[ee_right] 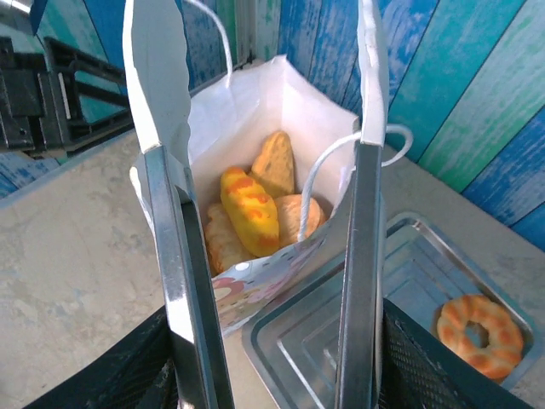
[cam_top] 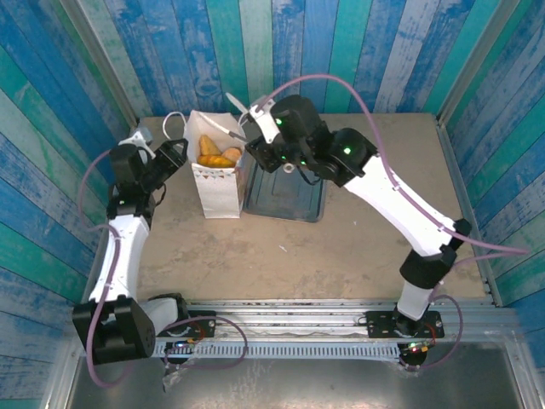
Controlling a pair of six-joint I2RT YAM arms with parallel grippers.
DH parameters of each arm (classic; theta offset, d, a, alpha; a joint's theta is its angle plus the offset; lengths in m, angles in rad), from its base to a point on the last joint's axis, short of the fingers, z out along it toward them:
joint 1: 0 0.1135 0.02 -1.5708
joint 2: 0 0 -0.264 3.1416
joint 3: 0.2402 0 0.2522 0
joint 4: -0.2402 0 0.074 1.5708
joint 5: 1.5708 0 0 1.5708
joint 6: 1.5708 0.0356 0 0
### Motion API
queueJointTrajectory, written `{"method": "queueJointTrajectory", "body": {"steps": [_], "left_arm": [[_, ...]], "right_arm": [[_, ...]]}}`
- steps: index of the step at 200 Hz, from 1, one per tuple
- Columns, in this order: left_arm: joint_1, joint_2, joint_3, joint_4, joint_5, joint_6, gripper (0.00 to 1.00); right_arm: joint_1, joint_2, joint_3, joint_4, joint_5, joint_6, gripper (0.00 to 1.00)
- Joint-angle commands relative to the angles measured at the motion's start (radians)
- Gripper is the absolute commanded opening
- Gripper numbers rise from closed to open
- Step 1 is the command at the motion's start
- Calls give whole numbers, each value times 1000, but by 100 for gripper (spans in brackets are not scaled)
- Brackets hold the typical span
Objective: Place the fake bread into the paper bag
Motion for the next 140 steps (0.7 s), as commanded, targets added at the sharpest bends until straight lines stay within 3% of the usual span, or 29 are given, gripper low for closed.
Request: {"method": "queueJointTrajectory", "body": {"steps": [1, 55, 93, 140], "left_arm": [[0, -106, 32, -75, -71, 81, 70], [0, -256, 15, -176, -185, 177, 90], [1, -339, -25, -200, -234, 204, 100], [1, -378, -62, -214, -262, 216, 94]], "right_arm": [[2, -79, -53, 34, 53, -13, 58], [-61, -221, -236, 32, 107, 21, 59], [-199, -315, -400, 16, 45, 76, 60], [-430, -311, -527, -16, -90, 101, 60]]}}
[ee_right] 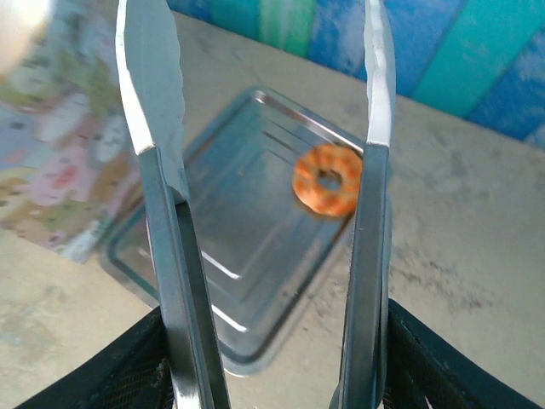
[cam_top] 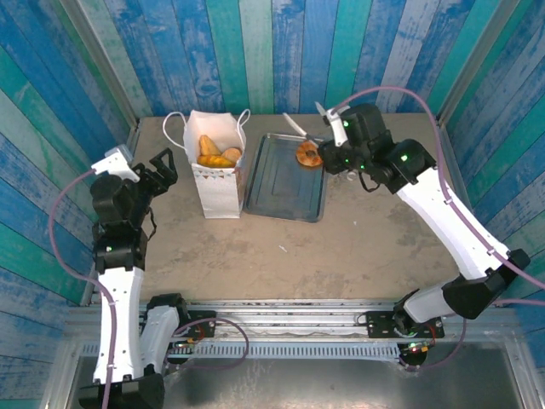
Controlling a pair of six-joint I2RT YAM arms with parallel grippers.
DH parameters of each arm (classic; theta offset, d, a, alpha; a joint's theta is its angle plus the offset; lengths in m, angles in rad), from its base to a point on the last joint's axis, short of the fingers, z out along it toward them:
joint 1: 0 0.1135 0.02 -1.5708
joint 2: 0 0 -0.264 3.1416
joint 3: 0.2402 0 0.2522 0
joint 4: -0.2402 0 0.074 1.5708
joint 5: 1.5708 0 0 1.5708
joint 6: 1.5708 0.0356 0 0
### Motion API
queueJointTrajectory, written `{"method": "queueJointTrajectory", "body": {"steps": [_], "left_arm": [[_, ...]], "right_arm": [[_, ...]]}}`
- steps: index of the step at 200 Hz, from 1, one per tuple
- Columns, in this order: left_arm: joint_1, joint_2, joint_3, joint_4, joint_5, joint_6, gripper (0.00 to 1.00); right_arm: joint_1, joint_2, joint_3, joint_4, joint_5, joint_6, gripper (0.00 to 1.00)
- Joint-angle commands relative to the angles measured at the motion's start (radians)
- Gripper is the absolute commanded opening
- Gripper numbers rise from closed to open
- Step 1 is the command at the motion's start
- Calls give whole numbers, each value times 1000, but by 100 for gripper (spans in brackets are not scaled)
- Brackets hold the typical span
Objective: Place the fake bread into the paper bag
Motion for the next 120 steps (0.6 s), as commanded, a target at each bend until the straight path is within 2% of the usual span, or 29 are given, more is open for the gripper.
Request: {"method": "queueJointTrajectory", "body": {"steps": [1, 50, 120], "left_arm": [[0, -11, -24, -27, -32, 28, 94], [0, -7, -61, -8, -15, 17, 94], [1, 22, -64, 2, -20, 22, 94]], "right_arm": [[-89, 6, -34, -17, -88, 30, 60], [-204, 179, 1, -64, -138, -3, 59], [-221, 485, 168, -95, -81, -103, 58]]}}
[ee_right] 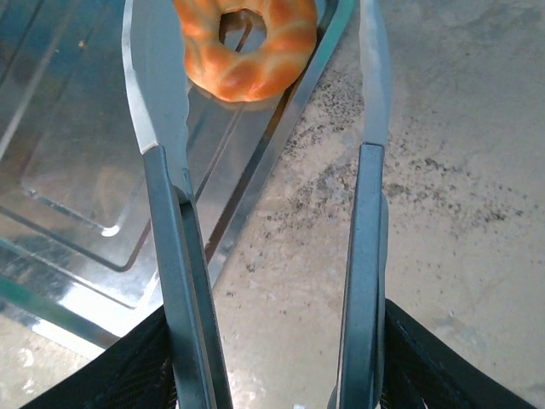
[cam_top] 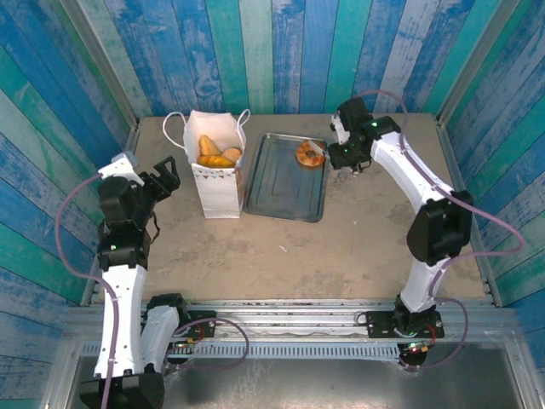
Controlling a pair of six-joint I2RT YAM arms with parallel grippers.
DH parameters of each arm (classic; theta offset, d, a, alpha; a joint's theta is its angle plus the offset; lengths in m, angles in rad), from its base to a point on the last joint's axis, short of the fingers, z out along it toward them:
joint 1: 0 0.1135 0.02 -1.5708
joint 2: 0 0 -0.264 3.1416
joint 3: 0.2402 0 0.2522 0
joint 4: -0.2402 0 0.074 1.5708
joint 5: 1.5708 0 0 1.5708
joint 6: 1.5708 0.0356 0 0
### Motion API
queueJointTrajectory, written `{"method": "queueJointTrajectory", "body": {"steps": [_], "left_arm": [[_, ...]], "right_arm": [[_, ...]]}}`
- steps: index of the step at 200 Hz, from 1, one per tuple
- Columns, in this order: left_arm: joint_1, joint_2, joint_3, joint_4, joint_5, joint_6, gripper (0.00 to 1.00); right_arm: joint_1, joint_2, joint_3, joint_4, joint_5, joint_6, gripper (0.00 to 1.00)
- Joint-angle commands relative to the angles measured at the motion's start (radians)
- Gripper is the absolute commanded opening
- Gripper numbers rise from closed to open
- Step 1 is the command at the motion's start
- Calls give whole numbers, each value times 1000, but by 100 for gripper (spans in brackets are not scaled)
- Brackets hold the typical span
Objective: Place the fake bread into the paper bag
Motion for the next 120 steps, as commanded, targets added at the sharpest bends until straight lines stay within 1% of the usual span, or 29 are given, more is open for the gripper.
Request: {"method": "queueJointTrajectory", "body": {"steps": [1, 54, 120], "left_arm": [[1, 6, -7, 15, -5, 16, 94], [1, 17, -2, 11, -11, 21, 94], [0, 32, 2, 10, -16, 23, 94]], "right_arm": [[-6, 61, 73, -20, 21, -44, 58], [-31, 198, 189, -41, 26, -40, 53], [-38, 275, 253, -68, 3, -56, 49]]}}
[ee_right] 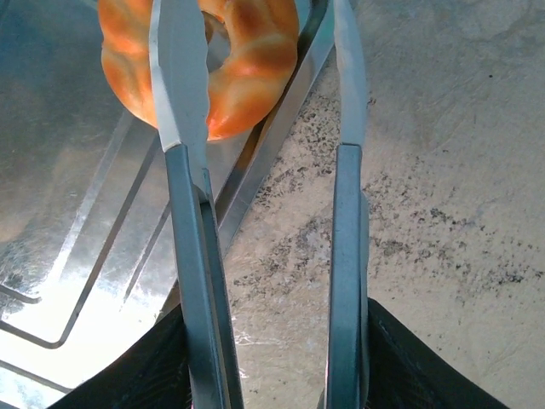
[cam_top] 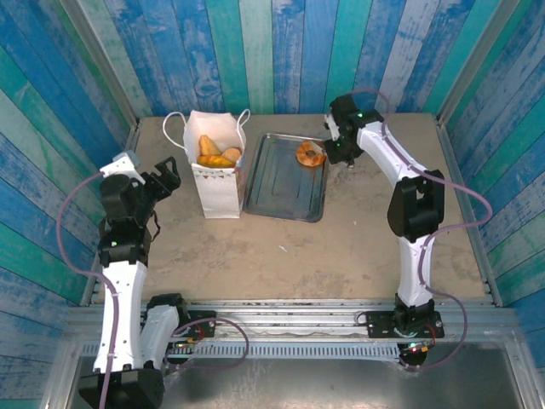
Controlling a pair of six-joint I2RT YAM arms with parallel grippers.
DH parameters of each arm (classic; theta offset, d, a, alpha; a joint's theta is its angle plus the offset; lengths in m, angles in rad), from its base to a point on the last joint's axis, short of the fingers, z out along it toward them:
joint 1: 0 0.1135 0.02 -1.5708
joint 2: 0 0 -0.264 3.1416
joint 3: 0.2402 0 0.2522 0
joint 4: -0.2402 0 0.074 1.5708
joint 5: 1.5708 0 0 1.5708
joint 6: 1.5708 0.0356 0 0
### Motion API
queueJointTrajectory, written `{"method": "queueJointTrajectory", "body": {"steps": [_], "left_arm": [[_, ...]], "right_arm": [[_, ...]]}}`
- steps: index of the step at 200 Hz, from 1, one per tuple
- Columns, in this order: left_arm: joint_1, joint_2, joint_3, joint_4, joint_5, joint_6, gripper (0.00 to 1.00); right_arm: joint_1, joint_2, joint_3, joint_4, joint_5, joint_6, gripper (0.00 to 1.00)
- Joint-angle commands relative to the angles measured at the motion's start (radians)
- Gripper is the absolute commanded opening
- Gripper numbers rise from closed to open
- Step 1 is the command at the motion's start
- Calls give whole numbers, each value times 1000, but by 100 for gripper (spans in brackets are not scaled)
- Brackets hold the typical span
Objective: Place the fake bread into the paper bag
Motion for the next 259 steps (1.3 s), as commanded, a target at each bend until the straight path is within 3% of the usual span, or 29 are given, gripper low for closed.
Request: {"method": "queueJointTrajectory", "body": {"steps": [1, 259], "left_arm": [[0, 6, 2, 9, -12, 18, 94], [0, 11, 23, -14, -36, 28, 94]], "right_arm": [[-5, 19, 41, -32, -12, -16, 49], [8, 141, 163, -106, 15, -87, 45]]}}
